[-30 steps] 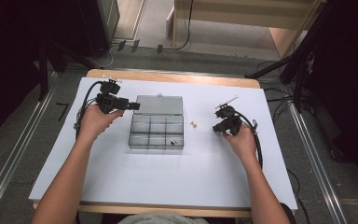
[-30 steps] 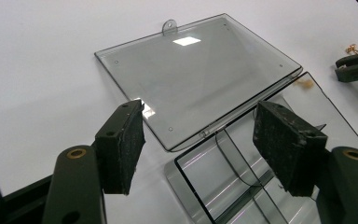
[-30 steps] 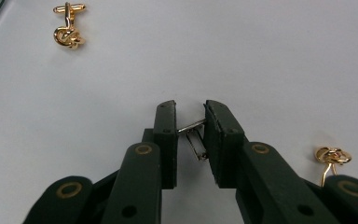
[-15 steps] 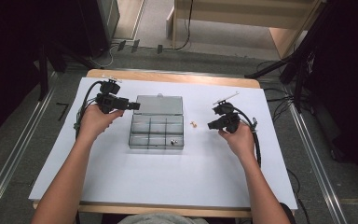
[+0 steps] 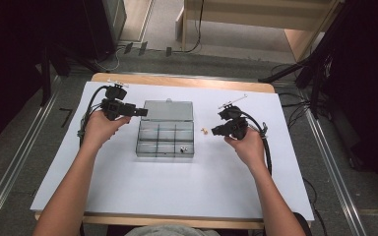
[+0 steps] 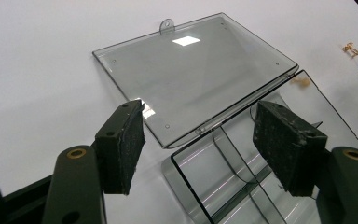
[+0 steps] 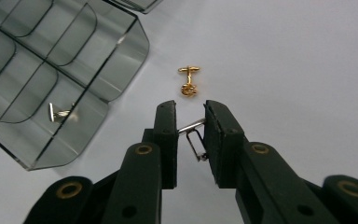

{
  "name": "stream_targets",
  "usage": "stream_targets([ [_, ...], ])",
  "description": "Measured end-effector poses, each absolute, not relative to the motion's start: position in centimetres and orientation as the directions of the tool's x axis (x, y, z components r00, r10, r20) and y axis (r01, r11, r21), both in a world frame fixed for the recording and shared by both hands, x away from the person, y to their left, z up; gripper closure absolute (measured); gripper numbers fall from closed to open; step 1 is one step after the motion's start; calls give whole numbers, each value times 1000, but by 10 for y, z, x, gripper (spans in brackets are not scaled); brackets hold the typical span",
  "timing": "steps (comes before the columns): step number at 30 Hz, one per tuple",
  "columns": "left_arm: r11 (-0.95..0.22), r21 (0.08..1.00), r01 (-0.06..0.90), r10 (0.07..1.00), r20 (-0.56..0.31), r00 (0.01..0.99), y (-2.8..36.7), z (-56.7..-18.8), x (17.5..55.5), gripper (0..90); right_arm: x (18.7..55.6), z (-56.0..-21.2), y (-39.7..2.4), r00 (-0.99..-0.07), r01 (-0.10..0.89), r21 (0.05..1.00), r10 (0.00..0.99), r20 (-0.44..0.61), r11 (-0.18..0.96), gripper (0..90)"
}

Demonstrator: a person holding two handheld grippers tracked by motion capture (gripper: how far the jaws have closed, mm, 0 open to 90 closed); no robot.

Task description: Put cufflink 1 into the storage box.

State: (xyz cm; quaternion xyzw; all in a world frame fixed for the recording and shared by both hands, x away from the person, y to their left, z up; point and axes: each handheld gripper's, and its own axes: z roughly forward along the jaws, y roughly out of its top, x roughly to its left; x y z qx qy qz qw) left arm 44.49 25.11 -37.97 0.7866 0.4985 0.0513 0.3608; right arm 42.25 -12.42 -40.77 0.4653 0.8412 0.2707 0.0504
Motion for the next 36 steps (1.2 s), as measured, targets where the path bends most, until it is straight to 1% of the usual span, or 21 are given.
stream_targets([
  [14,-248,621,744,826,-266,498,255,-380,439,348,414,-397,-96,-621,715,528,764,178,458,767],
  [29,-247,624,741,827,-262,497,256,-380,437,348,409,-400,-69,-674,682,534,712,195,500,767],
  [36,-254,622,741,825,-261,501,255,-381,437,348,406,-405,-54,-701,662,529,688,186,532,767],
])
